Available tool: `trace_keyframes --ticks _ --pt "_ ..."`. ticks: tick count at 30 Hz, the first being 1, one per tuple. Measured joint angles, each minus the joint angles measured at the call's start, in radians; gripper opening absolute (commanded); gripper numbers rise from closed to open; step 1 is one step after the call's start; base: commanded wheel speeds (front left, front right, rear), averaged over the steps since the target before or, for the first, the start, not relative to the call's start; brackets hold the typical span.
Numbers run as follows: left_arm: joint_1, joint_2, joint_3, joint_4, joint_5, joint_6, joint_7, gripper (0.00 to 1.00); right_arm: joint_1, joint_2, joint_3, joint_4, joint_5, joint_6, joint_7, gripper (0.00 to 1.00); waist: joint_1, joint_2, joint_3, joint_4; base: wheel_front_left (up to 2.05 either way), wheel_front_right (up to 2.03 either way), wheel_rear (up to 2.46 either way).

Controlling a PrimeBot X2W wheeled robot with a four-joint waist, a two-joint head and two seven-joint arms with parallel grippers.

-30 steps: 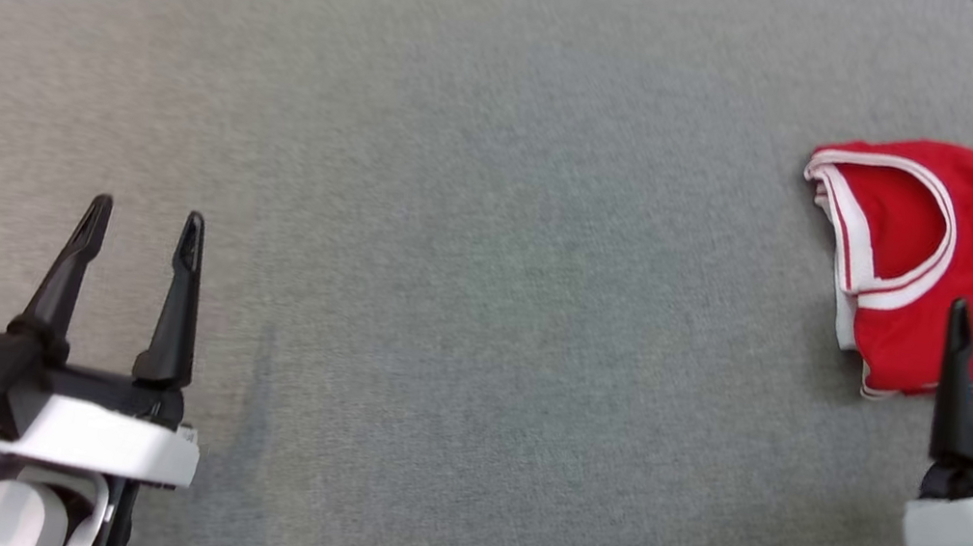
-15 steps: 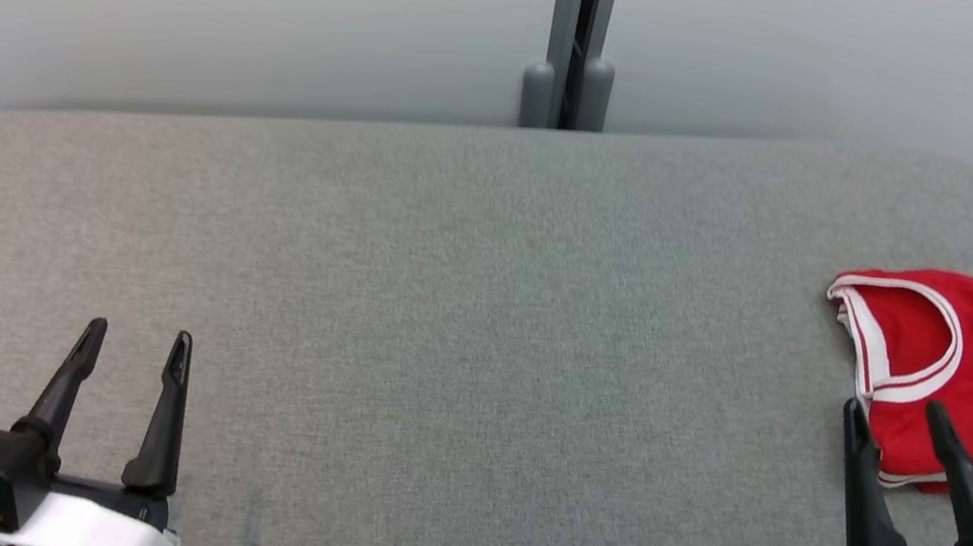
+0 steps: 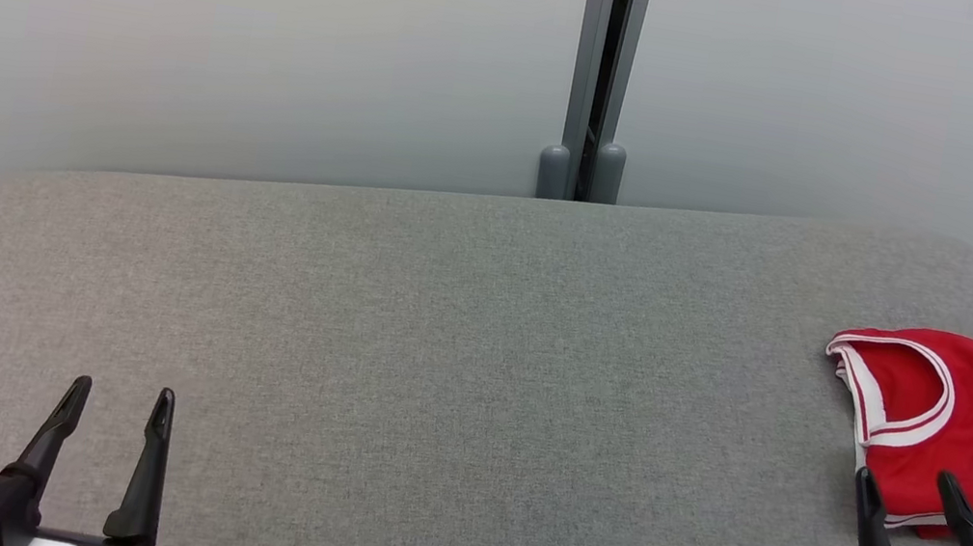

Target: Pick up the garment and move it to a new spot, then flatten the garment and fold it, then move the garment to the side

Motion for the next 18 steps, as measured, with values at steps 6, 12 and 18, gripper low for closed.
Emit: trace_keyframes --ticks 6,12,18 --pt "0.008 0.007 0.004 -0.01 -0.007 0.008 0.01 1.0 0.011 0.007 -0.007 -0.02 -0.003 0.0 0.005 1.0 0.0 0.0 0.001 0.003 0.0 0.0 0.0" --pt "0.013 0.01 0.003 -0.015 -0.009 0.011 0.017 1.0 0.011 0.014 -0.009 -0.029 -0.003 0.0 0.004 1.0 0.0 0.0 0.005 0.01 0.0 0.0 0.0" --pt "0.012 0.011 -0.003 -0.014 -0.016 0.011 0.022 1.0 0.012 0.016 -0.012 -0.03 -0.005 0.0 0.004 1.0 0.0 0.0 0.006 0.018 0.0 0.0 0.0"
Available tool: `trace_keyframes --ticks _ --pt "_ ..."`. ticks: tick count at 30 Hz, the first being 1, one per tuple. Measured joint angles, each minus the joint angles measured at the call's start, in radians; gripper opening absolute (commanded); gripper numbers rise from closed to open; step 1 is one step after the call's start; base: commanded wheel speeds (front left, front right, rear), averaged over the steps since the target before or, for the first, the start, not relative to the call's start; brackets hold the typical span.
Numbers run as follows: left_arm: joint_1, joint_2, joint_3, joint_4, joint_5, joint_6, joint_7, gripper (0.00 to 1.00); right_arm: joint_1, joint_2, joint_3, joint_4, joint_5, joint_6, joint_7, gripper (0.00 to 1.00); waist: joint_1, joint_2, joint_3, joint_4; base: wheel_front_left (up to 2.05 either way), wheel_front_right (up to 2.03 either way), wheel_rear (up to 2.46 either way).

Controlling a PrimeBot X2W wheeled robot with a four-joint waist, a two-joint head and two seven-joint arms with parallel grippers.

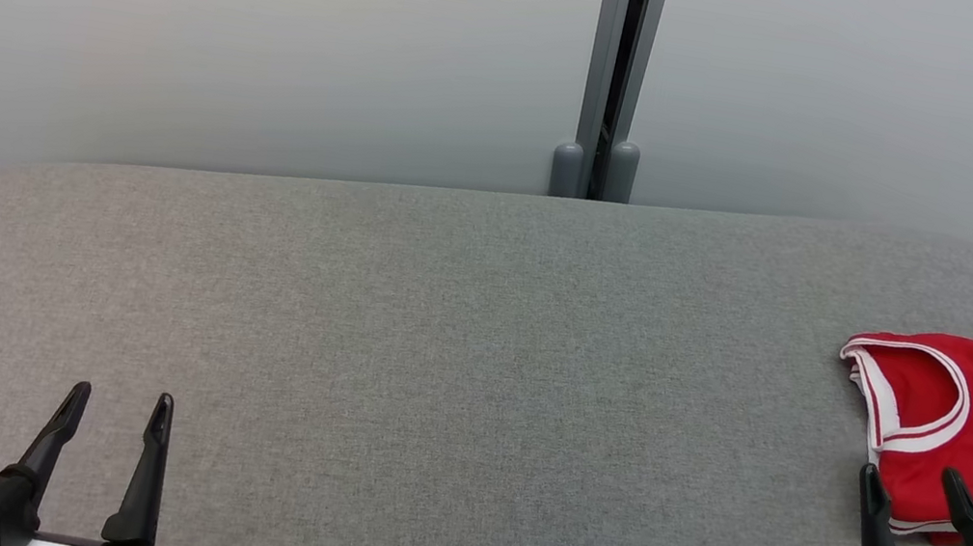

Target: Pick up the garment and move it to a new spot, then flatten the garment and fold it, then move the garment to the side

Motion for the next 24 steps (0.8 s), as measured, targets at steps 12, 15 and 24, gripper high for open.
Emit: trace_keyframes --ticks 12,15,24 --pt "0.0 -0.002 0.0 0.004 -0.01 0.005 -0.011 1.0 0.01 0.008 -0.005 -0.004 0.004 0.0 -0.002 1.0 0.0 0.0 0.002 0.01 0.0 0.0 0.0" --pt "0.0 0.0 0.0 0.006 -0.011 0.005 -0.013 1.0 0.01 0.009 -0.006 -0.003 0.005 0.0 -0.003 1.0 0.0 0.0 0.002 0.011 0.0 0.0 0.0" --pt "-0.001 0.003 -0.004 0.008 -0.016 0.004 -0.015 1.0 0.011 0.015 -0.009 -0.002 0.006 0.0 -0.003 1.0 0.0 0.0 0.001 0.018 0.0 0.0 0.0"
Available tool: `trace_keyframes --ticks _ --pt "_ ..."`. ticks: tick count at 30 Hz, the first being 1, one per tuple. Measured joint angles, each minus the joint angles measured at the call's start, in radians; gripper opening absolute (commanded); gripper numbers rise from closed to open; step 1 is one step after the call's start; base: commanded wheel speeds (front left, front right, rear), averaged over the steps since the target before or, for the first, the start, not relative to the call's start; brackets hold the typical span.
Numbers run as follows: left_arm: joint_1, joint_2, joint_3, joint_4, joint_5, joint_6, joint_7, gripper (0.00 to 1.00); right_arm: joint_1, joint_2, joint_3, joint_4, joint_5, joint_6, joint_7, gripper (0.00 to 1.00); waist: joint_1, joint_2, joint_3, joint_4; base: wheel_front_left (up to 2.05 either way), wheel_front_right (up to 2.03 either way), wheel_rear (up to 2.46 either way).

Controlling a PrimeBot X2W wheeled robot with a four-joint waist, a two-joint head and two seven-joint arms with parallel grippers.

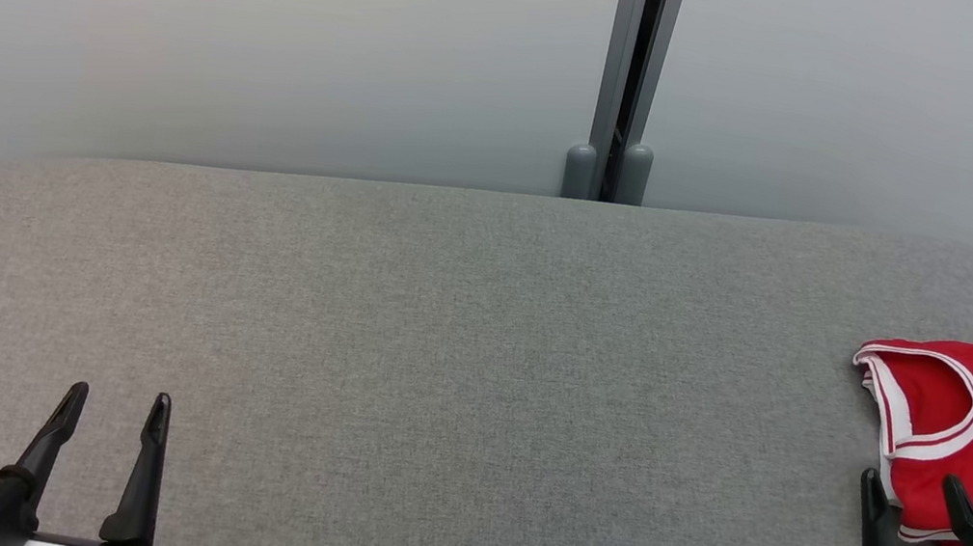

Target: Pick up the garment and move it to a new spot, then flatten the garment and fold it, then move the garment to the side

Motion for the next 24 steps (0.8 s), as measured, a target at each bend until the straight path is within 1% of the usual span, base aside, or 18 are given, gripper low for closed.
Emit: trace_keyframes --ticks 8,9,12,15,16,24 --pt "-0.009 -0.001 -0.003 0.001 -0.005 0.004 -0.009 1.0 0.002 0.006 -0.005 0.002 0.007 0.0 -0.003 1.0 0.0 0.0 0.003 0.016 0.0 0.0 0.0" --pt "-0.006 -0.005 -0.006 0.006 -0.004 0.004 -0.007 0.0 0.004 0.008 -0.003 0.01 0.007 0.0 -0.003 0.0 0.0 0.0 0.003 0.017 0.0 0.0 0.0" --pt "0.015 -0.025 -0.016 0.027 -0.015 0.004 -0.006 0.0 0.013 0.019 -0.002 0.039 0.016 0.0 0.003 0.0 0.0 0.0 0.004 0.016 0.0 0.0 0.0" --pt "0.015 -0.034 -0.021 0.029 -0.061 -0.004 -0.007 0.0 0.011 0.02 -0.017 0.056 0.072 0.0 0.021 0.0 0.0 0.0 0.005 0.016 0.0 0.0 0.0" --pt "0.015 -0.034 -0.021 0.029 -0.061 -0.004 -0.007 0.0 0.011 0.02 -0.017 0.056 0.072 0.0 0.021 0.0 0.0 0.0 0.005 0.016 0.0 0.0 0.0" --pt "-0.001 -0.058 -0.035 0.057 -0.192 -0.037 -0.018 0.0 -0.014 0.015 -0.069 0.103 0.216 0.0 0.074 0.0 0.0 0.0 0.009 0.014 0.0 0.0 0.0"
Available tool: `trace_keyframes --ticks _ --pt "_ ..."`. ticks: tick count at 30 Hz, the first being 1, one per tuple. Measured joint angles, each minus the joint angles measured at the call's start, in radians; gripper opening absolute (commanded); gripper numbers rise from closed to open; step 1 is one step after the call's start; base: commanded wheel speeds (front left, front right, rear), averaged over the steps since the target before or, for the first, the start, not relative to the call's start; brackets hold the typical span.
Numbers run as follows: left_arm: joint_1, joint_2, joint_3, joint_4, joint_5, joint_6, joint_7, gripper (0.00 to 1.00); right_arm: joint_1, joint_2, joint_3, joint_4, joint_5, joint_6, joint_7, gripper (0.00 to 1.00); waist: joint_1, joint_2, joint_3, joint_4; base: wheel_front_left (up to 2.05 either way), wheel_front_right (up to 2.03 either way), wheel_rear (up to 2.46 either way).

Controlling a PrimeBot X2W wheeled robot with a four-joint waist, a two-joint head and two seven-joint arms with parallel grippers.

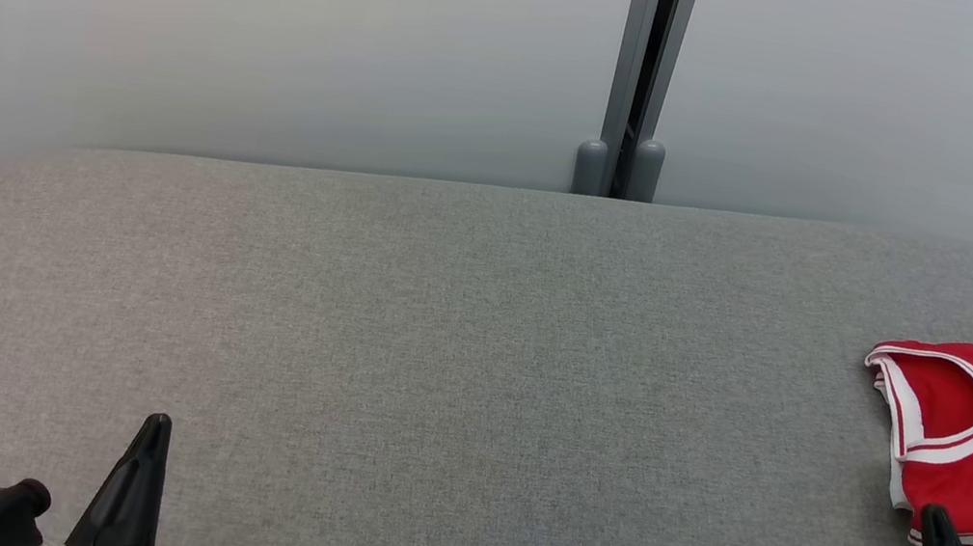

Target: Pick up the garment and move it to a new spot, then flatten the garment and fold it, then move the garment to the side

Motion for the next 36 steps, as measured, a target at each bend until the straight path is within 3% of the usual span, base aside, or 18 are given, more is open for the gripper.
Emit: trace_keyframes --ticks 13,36 --pt "-0.043 -0.035 -0.016 0.044 -0.203 -0.052 -0.02 0.0 -0.047 -0.007 -0.077 0.071 0.222 0.0 0.081 0.0 0.0 0.0 0.007 -0.003 0.0 0.0 0.0" --pt "-0.097 -0.086 -0.04 0.099 -0.476 -0.123 -0.046 0.0 -0.115 -0.017 -0.188 0.166 0.513 0.0 0.193 0.0 0.0 0.0 0.017 -0.009 0.0 0.0 0.0"
